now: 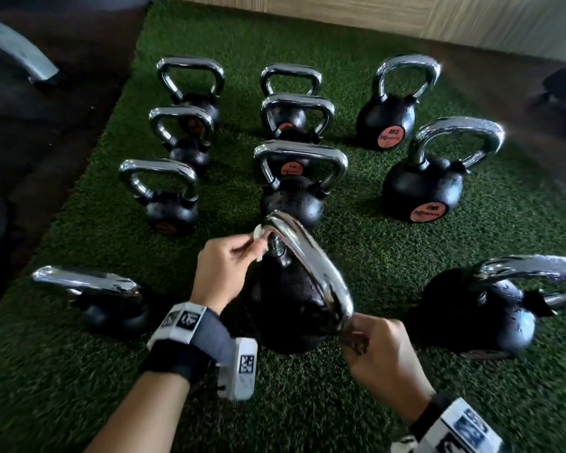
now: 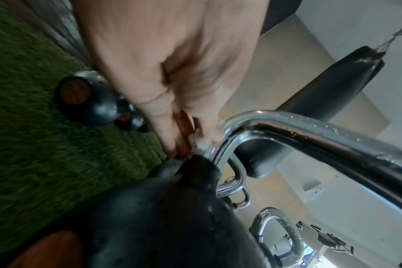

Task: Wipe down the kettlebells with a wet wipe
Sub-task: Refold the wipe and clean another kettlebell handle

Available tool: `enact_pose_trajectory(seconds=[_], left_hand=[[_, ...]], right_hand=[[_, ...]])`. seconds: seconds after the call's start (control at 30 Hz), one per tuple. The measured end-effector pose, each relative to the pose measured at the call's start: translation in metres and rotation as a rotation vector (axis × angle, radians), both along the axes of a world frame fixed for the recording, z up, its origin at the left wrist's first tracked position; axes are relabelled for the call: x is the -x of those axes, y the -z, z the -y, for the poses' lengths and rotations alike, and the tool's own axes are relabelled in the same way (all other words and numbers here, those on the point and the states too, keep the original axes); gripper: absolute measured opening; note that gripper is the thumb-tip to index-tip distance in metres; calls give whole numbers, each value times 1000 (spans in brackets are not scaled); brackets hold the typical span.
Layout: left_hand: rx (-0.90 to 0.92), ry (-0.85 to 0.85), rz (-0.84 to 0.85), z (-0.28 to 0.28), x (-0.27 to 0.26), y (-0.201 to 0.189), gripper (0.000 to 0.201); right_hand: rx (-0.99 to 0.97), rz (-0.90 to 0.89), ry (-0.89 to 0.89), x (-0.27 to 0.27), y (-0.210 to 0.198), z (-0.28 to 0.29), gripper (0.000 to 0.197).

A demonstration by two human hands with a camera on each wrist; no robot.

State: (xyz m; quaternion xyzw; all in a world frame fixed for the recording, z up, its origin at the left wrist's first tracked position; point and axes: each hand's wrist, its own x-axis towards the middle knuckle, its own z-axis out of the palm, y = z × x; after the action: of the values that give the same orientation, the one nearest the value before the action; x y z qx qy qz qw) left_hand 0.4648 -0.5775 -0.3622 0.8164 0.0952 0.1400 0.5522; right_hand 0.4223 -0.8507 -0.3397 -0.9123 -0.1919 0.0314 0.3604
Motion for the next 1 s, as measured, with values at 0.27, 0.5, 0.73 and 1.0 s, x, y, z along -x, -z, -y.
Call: enact_pose_trajectory(seconds=[0.27,0.5,0.73,1.0], left_hand=[[272,222,-201,13,-44,-20,15],[444,217,-186,9,-31,-9,14],[263,169,-107,15,-43,-26,30],[348,146,-103,22,-43,-35,17]], right_hand=[[1,85,-119,19,-8,-35,37],[-14,-67,-12,-59,5,-55,62],[-4,-100,57,-71,60,-71,66],[-6,-39,78,-73,72,-72,68]])
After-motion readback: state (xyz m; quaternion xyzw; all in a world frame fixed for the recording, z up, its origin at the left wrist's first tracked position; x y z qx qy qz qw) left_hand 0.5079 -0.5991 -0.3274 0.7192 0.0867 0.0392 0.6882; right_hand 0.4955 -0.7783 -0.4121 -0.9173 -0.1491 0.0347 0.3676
